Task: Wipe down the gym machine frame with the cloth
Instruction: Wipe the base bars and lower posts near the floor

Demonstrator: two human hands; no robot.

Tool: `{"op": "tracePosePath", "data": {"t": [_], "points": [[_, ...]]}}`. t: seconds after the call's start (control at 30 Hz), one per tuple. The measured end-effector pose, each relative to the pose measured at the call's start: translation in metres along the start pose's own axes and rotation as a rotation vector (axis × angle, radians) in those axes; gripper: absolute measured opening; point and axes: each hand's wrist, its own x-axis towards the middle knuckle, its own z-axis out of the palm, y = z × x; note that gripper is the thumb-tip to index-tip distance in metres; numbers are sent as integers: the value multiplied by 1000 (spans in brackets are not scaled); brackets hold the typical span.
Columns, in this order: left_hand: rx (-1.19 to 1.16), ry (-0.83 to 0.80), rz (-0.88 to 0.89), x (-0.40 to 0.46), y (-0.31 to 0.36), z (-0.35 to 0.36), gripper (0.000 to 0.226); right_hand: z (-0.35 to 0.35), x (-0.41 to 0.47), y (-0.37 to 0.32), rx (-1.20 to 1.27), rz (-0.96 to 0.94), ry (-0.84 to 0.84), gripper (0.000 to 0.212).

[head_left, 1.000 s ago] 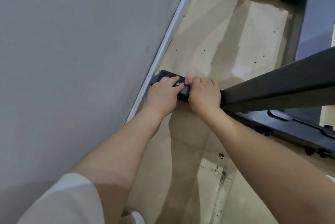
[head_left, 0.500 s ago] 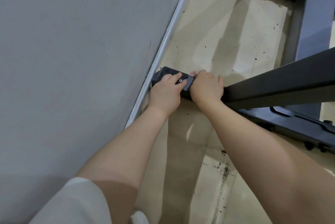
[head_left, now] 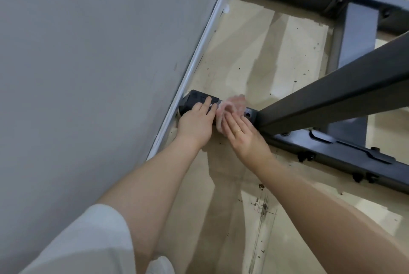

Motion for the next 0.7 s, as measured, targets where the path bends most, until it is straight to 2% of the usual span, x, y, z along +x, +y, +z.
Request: {"op": "tracePosePath", "data": {"t": [0.1,0.17,0.33,0.4,0.5,0.57,0.6,0.7], "points": [[-32,-44,-70,-8,12,4,66,2,-25,11,4,-170,-108,58],[-29,-24,-83,-10,19,7,70,0,-38,14,98,-132,-110,58],[66,-73,-49,-25,55,12,69,-26,-93,42,837,523,19,27],[84,-85,-50,-28,73,8,63,-38,-102,69,959,776,178,21],[73,-7,-57,-30,94,0,39,-50,-101,106,1071,941,379,17],[70,56,-32,-32,104,1,36,-49,-94,118,1068,914,408,16],[66,76,-8,-34,109,4,39,-44,-88,118,1054,846,343,15],[88,86,86,-39,116,15,52,-18,-72,101,883,504,-64,10]]}}
